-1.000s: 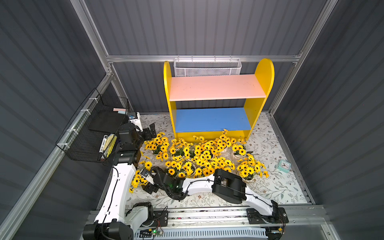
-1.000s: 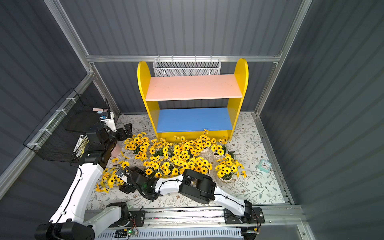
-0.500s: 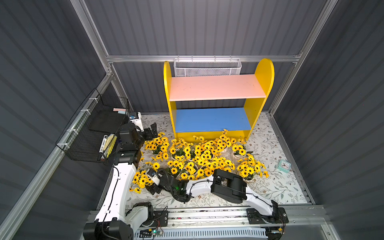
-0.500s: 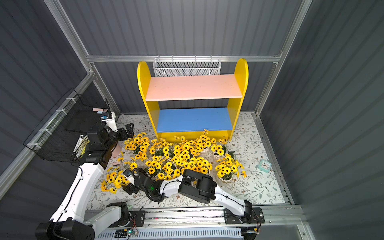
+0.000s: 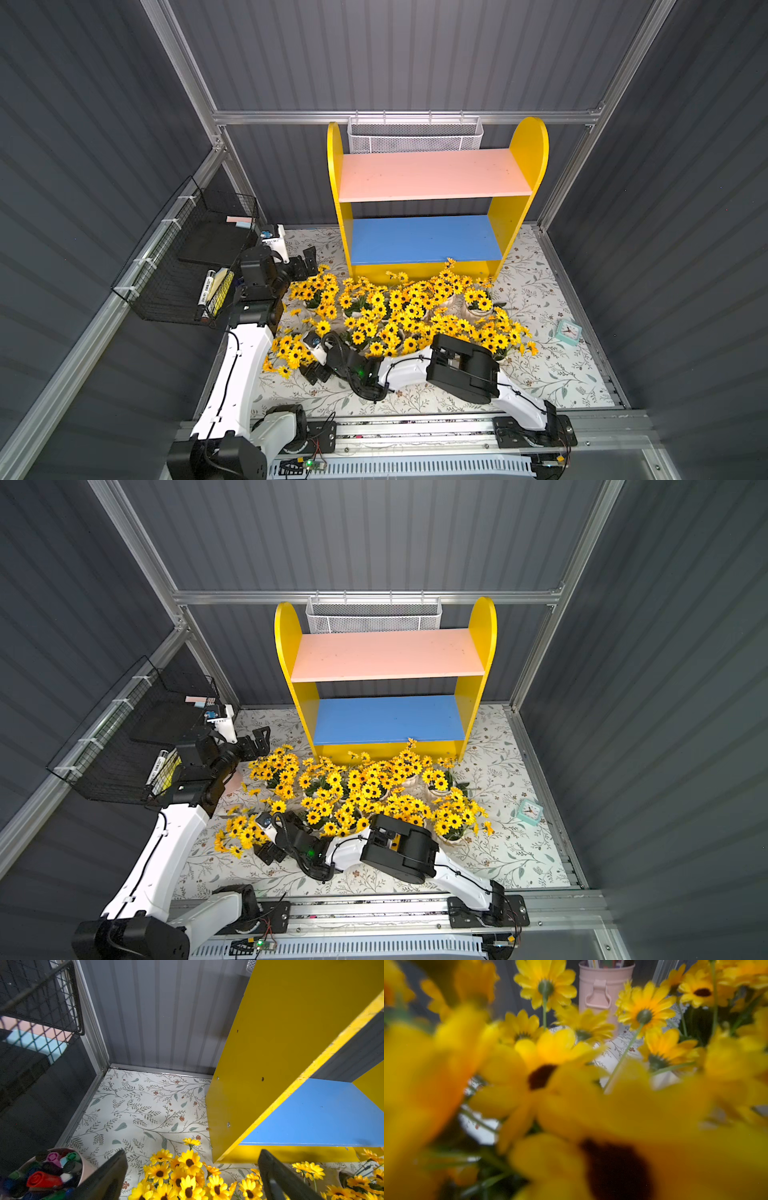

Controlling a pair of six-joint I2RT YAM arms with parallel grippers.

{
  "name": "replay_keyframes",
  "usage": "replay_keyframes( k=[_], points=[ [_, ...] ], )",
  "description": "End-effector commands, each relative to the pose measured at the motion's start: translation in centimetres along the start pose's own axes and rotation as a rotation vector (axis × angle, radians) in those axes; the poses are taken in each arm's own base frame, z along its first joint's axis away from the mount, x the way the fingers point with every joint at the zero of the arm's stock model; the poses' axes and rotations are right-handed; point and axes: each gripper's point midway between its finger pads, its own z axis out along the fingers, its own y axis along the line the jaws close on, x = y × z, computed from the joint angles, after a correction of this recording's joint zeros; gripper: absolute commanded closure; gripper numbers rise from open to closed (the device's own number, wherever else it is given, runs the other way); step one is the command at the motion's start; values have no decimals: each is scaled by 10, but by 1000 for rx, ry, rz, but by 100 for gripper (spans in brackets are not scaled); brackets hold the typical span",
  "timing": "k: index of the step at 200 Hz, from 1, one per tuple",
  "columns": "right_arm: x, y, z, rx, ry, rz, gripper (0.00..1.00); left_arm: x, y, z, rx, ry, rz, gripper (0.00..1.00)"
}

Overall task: Take the sunflower pots off the shelves
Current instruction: Place the sunflower pot at the center of the board.

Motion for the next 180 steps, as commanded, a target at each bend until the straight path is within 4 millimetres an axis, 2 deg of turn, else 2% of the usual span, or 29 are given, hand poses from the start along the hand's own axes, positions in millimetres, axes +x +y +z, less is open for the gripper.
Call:
replay_keyframes(
  k=[1,46,67,103,136,139,152,180],
  points=[
    [24,-24,-7,76,124,-35,1,-2,-6,2,47,-13,-8,1],
    [13,-12,-21,21,193,1,1,-5,-12,0,77,-22,-4,1],
    [3,-9,-37,-3,197,-2,1,-8,-14,-3,86,-32,4,1],
    [-17,12,-63,-55,210,-21,1,-12,-18,-5,105,-40,15,1],
    [-27,11,-81,-64,237,-19,1,-13,-19,-5,112,-36,14,1],
    [-27,25,-86,-86,239,-33,1,-13,-20,-6,114,-36,14,1],
    [-31,29,-93,-98,246,-45,1,-14,-21,-7,117,-39,13,1],
    [-54,30,-114,-97,219,-66,1,-22,-25,-12,132,-60,18,1]
  ],
)
